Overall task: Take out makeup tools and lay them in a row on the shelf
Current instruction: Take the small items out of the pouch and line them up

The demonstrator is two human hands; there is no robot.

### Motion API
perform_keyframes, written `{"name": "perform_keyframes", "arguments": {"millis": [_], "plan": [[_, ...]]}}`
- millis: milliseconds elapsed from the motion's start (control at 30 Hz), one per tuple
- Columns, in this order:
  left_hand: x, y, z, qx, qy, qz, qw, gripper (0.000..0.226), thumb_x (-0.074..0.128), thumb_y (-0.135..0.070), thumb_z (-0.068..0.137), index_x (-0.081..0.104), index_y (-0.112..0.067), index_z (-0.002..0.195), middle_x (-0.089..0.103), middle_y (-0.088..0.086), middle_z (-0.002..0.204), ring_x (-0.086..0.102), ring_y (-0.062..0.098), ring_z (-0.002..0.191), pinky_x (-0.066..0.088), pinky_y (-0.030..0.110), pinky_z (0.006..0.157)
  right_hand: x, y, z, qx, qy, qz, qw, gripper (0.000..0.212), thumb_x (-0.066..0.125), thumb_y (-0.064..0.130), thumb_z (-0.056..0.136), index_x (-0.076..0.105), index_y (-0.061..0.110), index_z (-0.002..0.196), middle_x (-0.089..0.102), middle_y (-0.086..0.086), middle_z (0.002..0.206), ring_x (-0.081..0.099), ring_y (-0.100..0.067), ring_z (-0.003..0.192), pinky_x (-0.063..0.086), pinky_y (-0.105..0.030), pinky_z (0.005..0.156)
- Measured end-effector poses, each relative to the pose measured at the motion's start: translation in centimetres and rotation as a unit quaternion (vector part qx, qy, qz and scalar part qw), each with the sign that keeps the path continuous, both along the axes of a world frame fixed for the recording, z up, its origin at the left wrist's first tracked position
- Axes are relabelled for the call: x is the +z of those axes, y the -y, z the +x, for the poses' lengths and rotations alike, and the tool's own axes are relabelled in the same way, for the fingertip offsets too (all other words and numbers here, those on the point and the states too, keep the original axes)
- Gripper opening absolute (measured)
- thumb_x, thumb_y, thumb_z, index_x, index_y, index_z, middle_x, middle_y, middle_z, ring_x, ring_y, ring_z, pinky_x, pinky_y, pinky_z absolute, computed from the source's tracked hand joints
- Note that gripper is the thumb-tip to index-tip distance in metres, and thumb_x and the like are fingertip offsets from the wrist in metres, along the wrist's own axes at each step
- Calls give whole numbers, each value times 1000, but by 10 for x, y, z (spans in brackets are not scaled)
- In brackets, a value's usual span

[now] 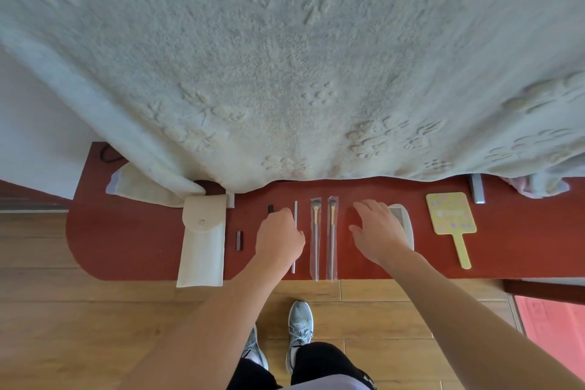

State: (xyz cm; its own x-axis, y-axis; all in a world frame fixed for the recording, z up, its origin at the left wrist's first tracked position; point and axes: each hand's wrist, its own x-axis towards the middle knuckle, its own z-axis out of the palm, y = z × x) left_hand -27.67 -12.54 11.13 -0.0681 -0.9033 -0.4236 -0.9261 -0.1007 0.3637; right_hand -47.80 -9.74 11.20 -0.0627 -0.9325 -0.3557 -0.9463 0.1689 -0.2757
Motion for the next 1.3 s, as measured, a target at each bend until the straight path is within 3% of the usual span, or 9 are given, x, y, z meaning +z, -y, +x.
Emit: {"name": "perform_keyframes", "arguments": {"millis": [167, 300, 433, 667, 800, 900, 1067, 1300], "plan": [[-5, 2, -6, 4, 27, 13, 1000, 11, 67, -11, 89, 57, -13, 84, 66, 3, 77, 67, 21, 70, 53, 27, 56, -3, -6, -5, -10, 11, -2, 1000, 52, 57, 30, 94, 43, 16, 143, 45, 0, 144, 36, -21, 133, 32, -35, 111], [-2, 3, -6, 17, 10, 19, 1000, 18, 67, -11, 88, 55, -15, 75, 59, -1, 67, 63, 18, 61, 49, 23, 50, -1, -11, -7, -10, 10, -8, 1000, 51, 56, 30, 95, 43, 15, 142, 45, 0, 143, 37, -21, 132, 32, -34, 111], [13, 7, 1, 28, -16, 5, 999, 3, 66, -13, 89, 65, -11, 91, 70, 3, 85, 70, 22, 74, 51, 26, 59, 7, -9, -8, -5, -3, -14, 1000, 52, 54, 31, 96, 41, 16, 144, 44, 0, 144, 38, -20, 132, 30, -33, 111], [44, 0, 20, 40, -56, -22, 997, 22, 65, -13, 88, 70, -11, 109, 72, 1, 99, 68, 19, 88, 56, 31, 77, 39, 2, -3, 13, -5, -38, 999, 50, 53, 31, 97, 42, 15, 143, 46, -1, 142, 39, -21, 130, 36, -35, 106], [58, -12, 34, 42, -105, -18, 993, 29, 65, -12, 88, 68, -15, 116, 67, -8, 93, 64, 9, 84, 51, 21, 75, 69, 13, 18, 11, 50, -71, 996, 47, 48, 33, 99, 44, 18, 143, 49, 2, 140, 42, -18, 129, 35, -29, 99], [64, -23, 43, 39, -133, -15, 990, 26, 65, -14, 88, 69, -17, 114, 63, -12, 90, 59, 2, 78, 40, 9, 65, 83, 19, 44, 27, 115, -89, 989, 43, 51, 33, 98, 50, 19, 139, 59, 2, 126, 55, -16, 113, 41, -25, 90], [72, -38, 58, 40, -180, -4, 983, 20, 66, -17, 86, 73, -17, 105, 68, -10, 91, 63, 5, 86, 48, 17, 75, 89, 16, 84, 42, 213, -77, 973, 37, 54, 31, 96, 56, 23, 133, 66, 10, 107, 60, -7, 97, 47, -23, 87], [76, -49, 76, 71, -231, 4, 970, 16, 65, -19, 88, 74, -18, 101, 69, -9, 88, 65, 7, 81, 47, 16, 71, 86, 10, 108, 33, 262, -65, 962, 24, 56, 27, 95, 66, 24, 116, 69, 11, 96, 62, -4, 89, 53, -26, 85]]}}
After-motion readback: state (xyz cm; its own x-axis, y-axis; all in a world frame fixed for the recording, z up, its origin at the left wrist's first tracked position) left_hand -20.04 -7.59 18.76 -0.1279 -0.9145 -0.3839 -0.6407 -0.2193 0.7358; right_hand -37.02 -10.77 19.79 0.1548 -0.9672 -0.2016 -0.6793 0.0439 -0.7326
